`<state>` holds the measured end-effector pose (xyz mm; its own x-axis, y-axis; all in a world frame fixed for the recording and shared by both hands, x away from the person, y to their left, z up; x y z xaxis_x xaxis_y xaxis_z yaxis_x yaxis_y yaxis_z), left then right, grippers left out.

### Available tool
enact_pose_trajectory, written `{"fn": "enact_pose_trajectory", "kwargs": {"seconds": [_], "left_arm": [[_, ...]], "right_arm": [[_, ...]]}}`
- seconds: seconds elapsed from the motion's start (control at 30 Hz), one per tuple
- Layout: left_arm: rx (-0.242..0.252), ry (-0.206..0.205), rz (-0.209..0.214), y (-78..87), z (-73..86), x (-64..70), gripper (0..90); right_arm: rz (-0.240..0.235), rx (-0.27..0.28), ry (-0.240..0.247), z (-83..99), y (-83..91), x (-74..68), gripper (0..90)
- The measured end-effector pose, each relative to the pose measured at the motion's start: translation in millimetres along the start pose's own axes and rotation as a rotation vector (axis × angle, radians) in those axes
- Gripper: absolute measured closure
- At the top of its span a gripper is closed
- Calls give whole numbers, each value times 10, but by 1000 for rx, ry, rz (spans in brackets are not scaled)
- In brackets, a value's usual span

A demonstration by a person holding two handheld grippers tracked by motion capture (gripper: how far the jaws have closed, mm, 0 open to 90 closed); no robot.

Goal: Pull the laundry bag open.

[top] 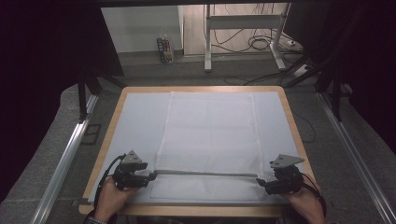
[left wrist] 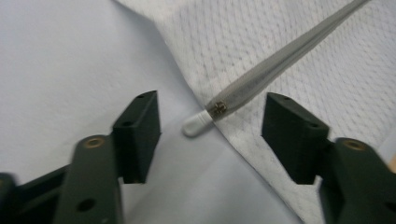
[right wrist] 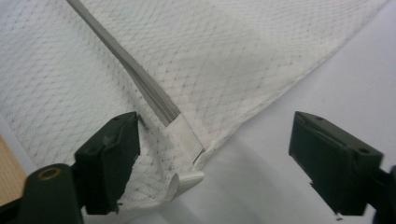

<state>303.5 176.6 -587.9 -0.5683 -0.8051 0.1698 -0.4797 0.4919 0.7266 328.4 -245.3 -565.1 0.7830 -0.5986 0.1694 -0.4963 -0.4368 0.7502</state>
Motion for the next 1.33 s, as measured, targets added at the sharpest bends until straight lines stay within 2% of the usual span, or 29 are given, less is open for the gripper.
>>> {"fn": "enact_pose_trajectory", "kwargs": {"seconds": [0.17,0.27,0.3,0.5,0.6,0.7,0.77,0.87,1.0,1.2,1.33], "left_arm": [[32,-55,-58,71,-1,33,194],[44,-67,-92,133,17,40,142],[51,-61,-100,156,23,38,103],[74,-17,-114,294,123,-7,55],[89,4,-113,351,188,-41,36],[111,9,-151,409,241,-97,21],[120,19,-158,430,275,-127,15],[110,27,-173,429,338,-177,9],[94,37,-183,412,371,-210,6],[47,19,-228,366,396,-215,6],[33,12,-247,346,396,-215,5]], "right_arm": [[12,28,1,-18,46,22,93],[14,44,-6,-37,76,23,80],[12,54,-14,-46,101,17,60],[8,80,-39,-34,161,4,33],[-25,87,-71,12,194,-30,33],[-29,88,-95,43,207,-34,23],[-27,95,-119,73,221,-27,6],[-20,85,-132,134,221,-20,0],[-39,78,-142,194,222,-41,0],[-37,87,-164,206,231,-19,0],[-34,73,-156,217,217,-18,0]]}}
Point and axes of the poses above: each handheld gripper's, and its own axes: y roughly backward along the jaws, z roughly out of its underside, x roughly to its right, the point moved 9 cm from there along -y, roughly forward along the jaws, and after that the axes turned 5 degrees about y, right-handed, at the moved point
